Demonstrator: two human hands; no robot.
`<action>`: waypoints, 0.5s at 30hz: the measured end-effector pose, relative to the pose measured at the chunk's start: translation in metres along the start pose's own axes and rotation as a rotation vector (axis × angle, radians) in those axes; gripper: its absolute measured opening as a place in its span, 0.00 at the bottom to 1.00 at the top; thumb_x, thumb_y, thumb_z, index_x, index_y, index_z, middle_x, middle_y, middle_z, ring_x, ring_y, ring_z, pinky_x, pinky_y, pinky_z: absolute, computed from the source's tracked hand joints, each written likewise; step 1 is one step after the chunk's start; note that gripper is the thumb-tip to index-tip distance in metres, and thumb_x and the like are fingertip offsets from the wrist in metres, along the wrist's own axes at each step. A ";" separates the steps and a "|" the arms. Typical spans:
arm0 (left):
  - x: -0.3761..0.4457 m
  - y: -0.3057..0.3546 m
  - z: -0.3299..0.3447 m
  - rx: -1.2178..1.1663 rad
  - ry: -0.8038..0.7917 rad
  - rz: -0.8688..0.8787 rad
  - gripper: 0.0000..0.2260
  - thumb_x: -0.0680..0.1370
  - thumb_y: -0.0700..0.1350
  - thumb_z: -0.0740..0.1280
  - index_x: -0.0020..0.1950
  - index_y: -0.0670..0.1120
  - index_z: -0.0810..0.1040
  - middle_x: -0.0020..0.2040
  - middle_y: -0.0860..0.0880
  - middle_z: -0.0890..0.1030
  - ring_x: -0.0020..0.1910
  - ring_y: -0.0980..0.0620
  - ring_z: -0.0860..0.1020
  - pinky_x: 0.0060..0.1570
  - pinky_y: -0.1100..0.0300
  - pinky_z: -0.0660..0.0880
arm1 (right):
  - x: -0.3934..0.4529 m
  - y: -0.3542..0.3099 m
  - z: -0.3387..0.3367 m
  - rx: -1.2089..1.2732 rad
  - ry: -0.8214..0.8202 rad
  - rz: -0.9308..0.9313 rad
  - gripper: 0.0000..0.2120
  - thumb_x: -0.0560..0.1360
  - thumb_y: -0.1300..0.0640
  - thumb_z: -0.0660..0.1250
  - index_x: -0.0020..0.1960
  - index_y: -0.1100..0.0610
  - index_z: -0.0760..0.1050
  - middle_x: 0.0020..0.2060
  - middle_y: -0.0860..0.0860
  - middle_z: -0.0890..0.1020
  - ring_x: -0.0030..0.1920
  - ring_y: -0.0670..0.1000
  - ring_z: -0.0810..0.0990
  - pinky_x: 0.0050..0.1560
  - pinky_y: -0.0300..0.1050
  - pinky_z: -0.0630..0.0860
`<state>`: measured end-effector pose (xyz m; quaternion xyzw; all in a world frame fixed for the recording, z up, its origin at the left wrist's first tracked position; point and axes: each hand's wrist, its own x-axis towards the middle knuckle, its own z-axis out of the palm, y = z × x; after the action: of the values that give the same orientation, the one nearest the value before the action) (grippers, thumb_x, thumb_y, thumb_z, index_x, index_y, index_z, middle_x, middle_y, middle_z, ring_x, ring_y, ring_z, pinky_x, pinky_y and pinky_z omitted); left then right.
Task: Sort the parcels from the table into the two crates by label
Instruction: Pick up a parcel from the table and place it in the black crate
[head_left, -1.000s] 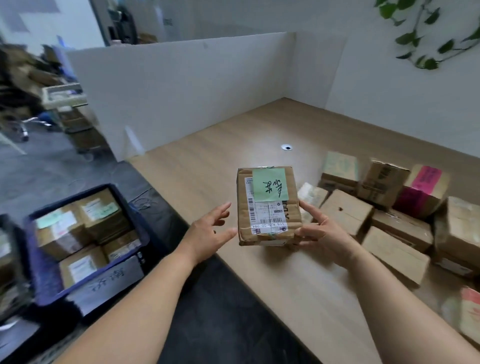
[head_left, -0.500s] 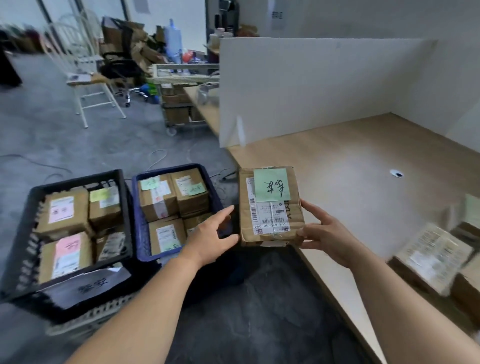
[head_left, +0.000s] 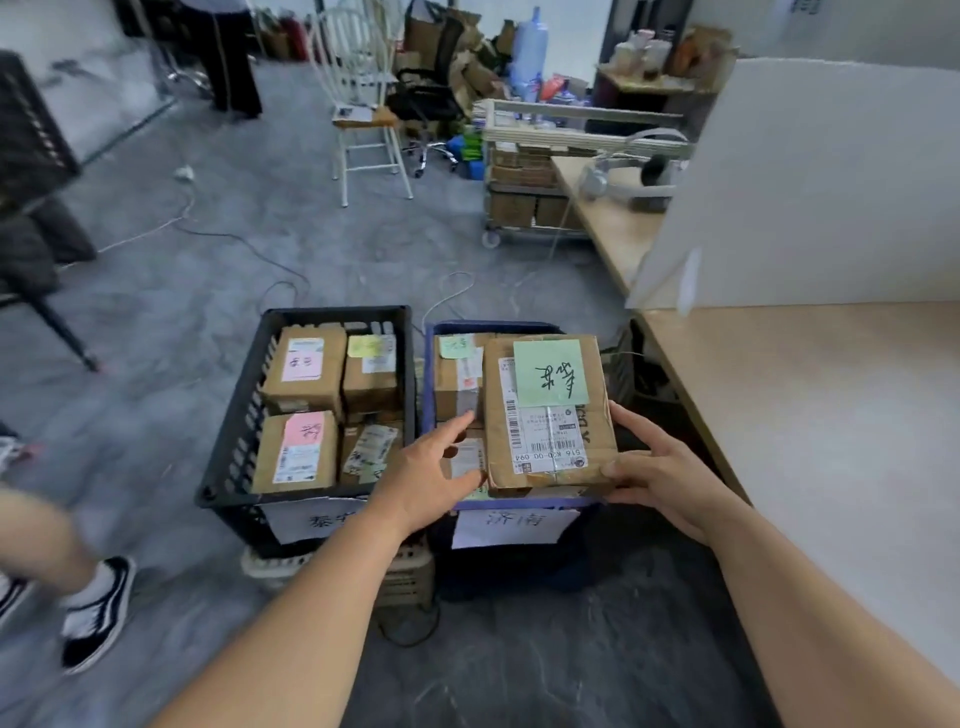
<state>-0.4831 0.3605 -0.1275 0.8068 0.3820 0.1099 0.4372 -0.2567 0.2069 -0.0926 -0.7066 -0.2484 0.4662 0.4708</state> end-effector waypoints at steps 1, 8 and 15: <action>0.003 -0.004 -0.004 -0.007 0.009 -0.013 0.32 0.75 0.49 0.70 0.75 0.62 0.59 0.72 0.55 0.68 0.68 0.56 0.69 0.68 0.53 0.68 | 0.010 -0.001 0.004 -0.004 -0.015 0.005 0.37 0.75 0.71 0.66 0.75 0.42 0.62 0.52 0.61 0.84 0.53 0.61 0.83 0.59 0.63 0.77; 0.033 -0.028 -0.028 0.019 0.050 -0.107 0.32 0.76 0.50 0.69 0.75 0.63 0.57 0.74 0.56 0.64 0.71 0.54 0.66 0.68 0.50 0.68 | 0.083 -0.009 0.023 -0.051 -0.114 0.009 0.35 0.75 0.69 0.68 0.73 0.40 0.65 0.50 0.55 0.86 0.52 0.59 0.84 0.58 0.62 0.78; 0.078 -0.039 -0.050 0.067 0.043 -0.177 0.32 0.76 0.51 0.69 0.75 0.64 0.57 0.75 0.57 0.63 0.70 0.57 0.66 0.68 0.53 0.67 | 0.153 -0.026 0.033 -0.028 -0.200 0.024 0.36 0.74 0.68 0.68 0.74 0.40 0.65 0.51 0.57 0.85 0.53 0.59 0.84 0.59 0.62 0.78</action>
<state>-0.4755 0.4603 -0.1403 0.7814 0.4646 0.0753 0.4098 -0.2158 0.3533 -0.1387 -0.6659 -0.2922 0.5364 0.4283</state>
